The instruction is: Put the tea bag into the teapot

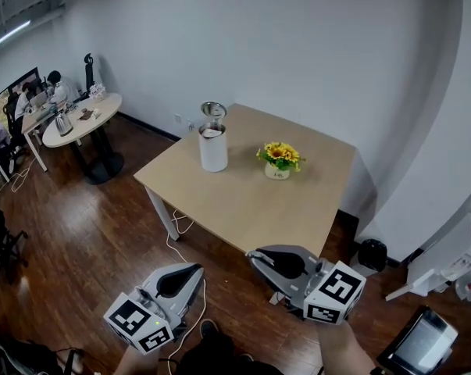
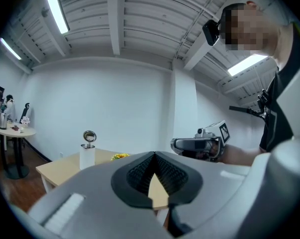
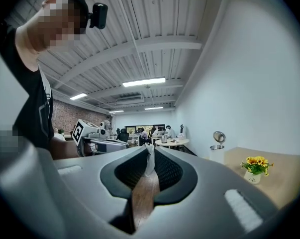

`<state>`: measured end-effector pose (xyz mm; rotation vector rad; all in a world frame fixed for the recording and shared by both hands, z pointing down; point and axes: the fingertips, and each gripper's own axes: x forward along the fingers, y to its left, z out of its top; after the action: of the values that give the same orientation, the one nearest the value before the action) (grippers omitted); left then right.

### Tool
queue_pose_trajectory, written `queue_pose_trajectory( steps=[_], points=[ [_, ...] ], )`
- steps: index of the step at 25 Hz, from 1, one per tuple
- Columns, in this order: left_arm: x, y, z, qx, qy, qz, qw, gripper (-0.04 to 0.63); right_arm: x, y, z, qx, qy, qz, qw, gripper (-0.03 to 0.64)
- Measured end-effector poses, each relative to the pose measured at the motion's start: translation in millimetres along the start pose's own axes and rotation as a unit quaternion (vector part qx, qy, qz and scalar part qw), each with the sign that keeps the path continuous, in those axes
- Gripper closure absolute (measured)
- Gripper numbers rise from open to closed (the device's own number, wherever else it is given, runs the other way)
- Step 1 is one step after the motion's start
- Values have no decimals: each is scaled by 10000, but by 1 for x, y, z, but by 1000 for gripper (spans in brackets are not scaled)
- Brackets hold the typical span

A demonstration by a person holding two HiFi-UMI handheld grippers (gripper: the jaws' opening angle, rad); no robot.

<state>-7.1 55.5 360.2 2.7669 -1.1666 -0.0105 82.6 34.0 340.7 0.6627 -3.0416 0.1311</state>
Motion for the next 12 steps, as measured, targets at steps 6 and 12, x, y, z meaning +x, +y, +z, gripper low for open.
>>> queue_pose_trajectory(
  steps=[6,12],
  points=[
    [22,73,5,81,-16,-245,9997,592,64,-48,2,-41,27,-166,9998,569],
    [32,148,29,202,-185,-478,9985,592,134,-90,20,-100,-6,-340,9994,569]
  ],
)
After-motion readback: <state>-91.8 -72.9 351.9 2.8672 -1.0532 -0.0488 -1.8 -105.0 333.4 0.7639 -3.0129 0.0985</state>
